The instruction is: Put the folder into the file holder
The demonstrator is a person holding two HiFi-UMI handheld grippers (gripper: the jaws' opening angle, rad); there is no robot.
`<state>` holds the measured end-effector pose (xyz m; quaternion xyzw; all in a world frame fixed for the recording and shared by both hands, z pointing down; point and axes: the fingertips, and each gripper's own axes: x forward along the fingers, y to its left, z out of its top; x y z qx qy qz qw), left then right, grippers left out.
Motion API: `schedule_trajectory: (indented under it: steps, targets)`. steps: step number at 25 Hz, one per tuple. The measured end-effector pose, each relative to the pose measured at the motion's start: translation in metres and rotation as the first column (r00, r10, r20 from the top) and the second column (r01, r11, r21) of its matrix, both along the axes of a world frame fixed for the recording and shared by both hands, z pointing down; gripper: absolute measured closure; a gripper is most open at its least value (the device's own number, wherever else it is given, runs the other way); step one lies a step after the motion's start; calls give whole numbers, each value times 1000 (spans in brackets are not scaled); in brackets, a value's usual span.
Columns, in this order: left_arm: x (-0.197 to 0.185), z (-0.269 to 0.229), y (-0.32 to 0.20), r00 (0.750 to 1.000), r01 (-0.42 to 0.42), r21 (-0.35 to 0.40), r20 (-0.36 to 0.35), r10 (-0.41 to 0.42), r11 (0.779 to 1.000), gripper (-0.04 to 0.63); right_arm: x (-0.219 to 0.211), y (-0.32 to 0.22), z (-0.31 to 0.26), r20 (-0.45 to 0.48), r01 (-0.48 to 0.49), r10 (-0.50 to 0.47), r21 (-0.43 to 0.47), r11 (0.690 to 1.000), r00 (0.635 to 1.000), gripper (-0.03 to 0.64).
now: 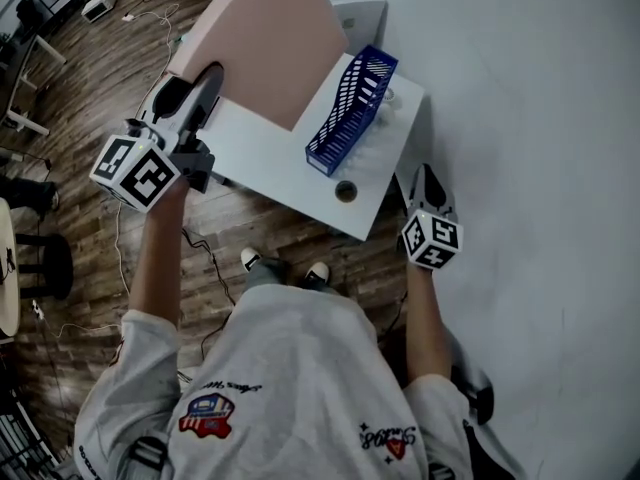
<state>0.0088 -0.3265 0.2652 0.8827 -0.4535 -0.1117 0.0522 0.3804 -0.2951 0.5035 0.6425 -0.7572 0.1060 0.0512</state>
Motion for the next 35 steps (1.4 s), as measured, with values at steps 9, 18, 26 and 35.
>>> schedule_trajectory:
  steps: [9, 18, 26, 35]
  targets:
    - [50, 2, 2, 998, -65, 45, -5, 65, 997, 431, 11, 8, 8, 0, -11, 11, 1, 1000, 1000, 615]
    - [80, 36, -4, 996, -70, 40, 58, 68, 997, 433, 13, 25, -6, -9, -46, 46, -4, 999, 999, 615]
    - [117, 91, -16, 992, -75, -1, 104, 74, 997, 433, 31, 34, 7, -13, -72, 72, -21, 997, 997, 615]
    - [130, 133, -24, 990, -63, -39, 122, 68, 997, 431, 42, 35, 12, -10, -87, 87, -31, 996, 996, 615]
